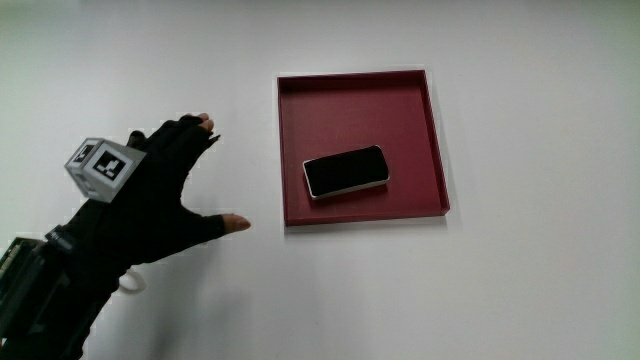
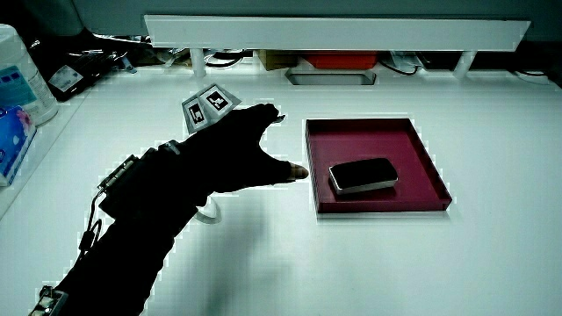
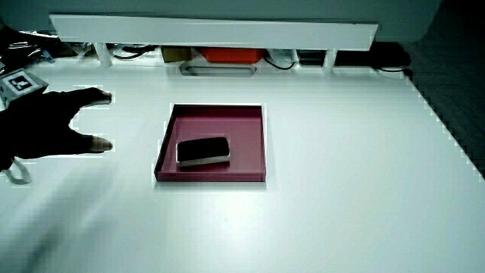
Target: Pick eraser
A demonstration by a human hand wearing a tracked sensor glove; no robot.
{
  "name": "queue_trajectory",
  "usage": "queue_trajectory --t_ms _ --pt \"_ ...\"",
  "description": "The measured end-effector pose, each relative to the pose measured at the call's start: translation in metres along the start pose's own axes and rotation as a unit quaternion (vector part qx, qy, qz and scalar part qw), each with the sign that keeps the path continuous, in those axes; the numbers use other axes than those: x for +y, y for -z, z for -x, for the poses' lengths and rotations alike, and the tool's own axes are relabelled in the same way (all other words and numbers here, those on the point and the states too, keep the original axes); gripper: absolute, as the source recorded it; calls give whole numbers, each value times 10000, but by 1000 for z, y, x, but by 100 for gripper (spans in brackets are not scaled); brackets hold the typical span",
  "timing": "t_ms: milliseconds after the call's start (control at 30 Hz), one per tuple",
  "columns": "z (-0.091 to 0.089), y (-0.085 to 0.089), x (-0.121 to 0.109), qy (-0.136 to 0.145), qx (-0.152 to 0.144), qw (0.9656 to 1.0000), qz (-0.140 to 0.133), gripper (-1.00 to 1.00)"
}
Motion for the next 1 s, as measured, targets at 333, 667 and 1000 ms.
queue_trajectory --t_ms 333,667,1000 --pt "-22 6 31 -233 -381 9987 237 0" --pt "-38 24 63 -67 -513 9978 412 0" --pt "-43 54 98 345 -345 9980 400 0"
